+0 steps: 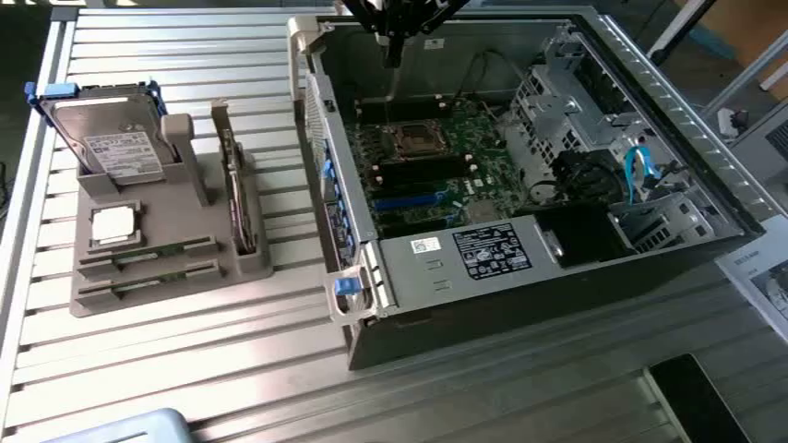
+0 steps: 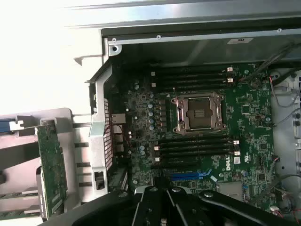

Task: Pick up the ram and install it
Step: 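Reach for the ram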

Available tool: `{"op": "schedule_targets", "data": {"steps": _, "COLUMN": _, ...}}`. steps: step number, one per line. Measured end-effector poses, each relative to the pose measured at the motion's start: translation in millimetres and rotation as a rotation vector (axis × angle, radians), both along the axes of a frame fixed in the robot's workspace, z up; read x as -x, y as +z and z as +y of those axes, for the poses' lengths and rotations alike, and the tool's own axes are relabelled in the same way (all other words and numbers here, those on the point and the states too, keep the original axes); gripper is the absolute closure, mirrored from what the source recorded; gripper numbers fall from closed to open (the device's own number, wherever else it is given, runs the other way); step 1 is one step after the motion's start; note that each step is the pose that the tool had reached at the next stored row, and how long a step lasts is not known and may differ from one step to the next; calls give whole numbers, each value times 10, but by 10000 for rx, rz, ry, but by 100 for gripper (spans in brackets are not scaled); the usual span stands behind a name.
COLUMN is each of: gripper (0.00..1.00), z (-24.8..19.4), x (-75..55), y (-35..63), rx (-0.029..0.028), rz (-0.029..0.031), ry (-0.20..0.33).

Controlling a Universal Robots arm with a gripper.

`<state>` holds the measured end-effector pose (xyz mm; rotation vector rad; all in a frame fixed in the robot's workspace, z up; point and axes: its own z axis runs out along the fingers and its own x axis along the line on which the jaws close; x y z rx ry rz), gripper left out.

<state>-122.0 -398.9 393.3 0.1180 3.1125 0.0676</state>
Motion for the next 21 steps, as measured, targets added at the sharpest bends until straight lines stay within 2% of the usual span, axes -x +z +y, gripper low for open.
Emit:
{"op": "schedule_targets", "data": {"steps": 14, "gripper": 89, "z": 0, "x": 9, "y": 0, "rx": 1, "rz": 0, "ry": -1}}
{"op": "schedule_targets", "data": {"steps": 21, "gripper": 89, "z": 0, "x": 144, "y": 0, "rx": 0, "rz": 0, "ry": -1}}
